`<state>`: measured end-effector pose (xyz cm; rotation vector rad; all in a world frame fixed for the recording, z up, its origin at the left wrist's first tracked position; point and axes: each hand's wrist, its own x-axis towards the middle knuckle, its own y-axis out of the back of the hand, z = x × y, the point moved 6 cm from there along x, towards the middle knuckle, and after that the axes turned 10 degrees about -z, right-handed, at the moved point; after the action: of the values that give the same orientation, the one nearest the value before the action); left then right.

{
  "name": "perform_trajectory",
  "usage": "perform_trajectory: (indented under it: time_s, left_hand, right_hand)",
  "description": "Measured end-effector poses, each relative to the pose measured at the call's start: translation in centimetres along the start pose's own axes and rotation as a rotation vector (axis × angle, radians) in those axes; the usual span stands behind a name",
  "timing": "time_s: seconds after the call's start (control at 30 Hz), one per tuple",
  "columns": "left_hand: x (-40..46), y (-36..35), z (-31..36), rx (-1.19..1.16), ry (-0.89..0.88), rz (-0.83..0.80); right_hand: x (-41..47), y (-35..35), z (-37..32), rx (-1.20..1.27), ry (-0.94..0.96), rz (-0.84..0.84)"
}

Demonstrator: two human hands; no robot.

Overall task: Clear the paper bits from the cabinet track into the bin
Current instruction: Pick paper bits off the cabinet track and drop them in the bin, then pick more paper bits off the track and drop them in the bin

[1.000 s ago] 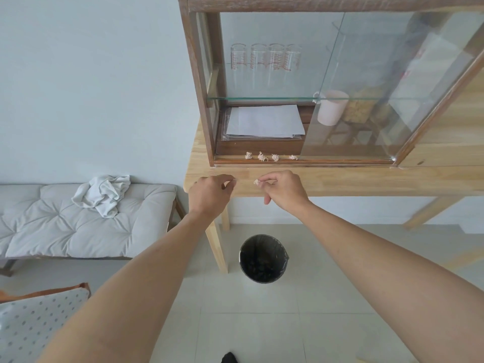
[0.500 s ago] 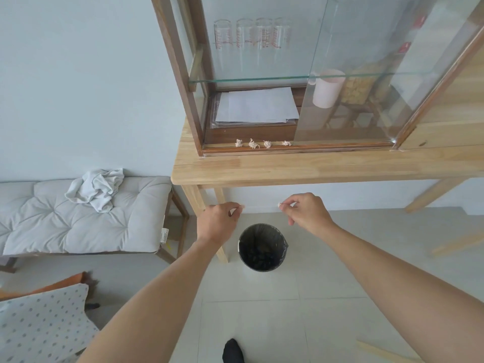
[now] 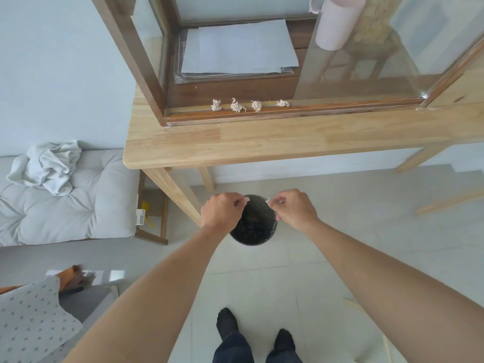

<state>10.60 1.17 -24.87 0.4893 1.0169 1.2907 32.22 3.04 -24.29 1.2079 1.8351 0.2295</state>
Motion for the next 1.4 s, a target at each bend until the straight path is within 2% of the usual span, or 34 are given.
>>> perform_trajectory:
  time_s: [0.37,0.63,1.03,1.4]
  left_hand:
    - [7.4,-4.7,-1.8,0.097,0.020,-0.042]
    - [7.6,-5.4,-3.7,0.121,0.046,-0.078]
    - [1.1,1.5,0.4,0.089,0.040,0.014]
    - [-8.0,10.5,6.5,0.018,-0.118,0.169]
  right_hand:
    - [6.9,-2.8,2.4,-0.026,-0.047,0.026]
    - [7.1,-3.9,5.0,-0.024,-0.076,0.012]
    - [1.6,0.6,0.0,-0.010,0.101,0.060]
    - [-7.2,6.8,-7.3,-0.028,0.308,0.139]
